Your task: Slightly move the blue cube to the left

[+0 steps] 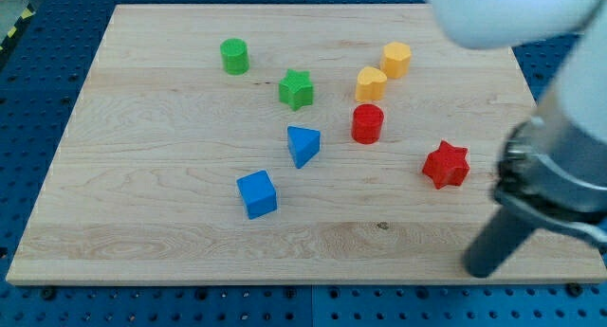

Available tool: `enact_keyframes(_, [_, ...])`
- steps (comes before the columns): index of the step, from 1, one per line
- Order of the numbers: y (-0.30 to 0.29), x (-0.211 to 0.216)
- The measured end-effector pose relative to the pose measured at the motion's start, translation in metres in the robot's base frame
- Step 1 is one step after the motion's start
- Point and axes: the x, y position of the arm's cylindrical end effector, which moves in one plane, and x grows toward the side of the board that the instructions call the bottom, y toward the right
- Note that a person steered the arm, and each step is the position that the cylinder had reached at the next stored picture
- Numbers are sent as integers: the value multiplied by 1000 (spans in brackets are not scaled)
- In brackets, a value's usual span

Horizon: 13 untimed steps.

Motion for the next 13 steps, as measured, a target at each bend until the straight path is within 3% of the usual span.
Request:
enact_keyframes(1, [-62,-10])
enact_keyframes(5, [-148,-30])
enact_keyframes(12, [-178,-77])
enact_keyframes(13, [-151,-66])
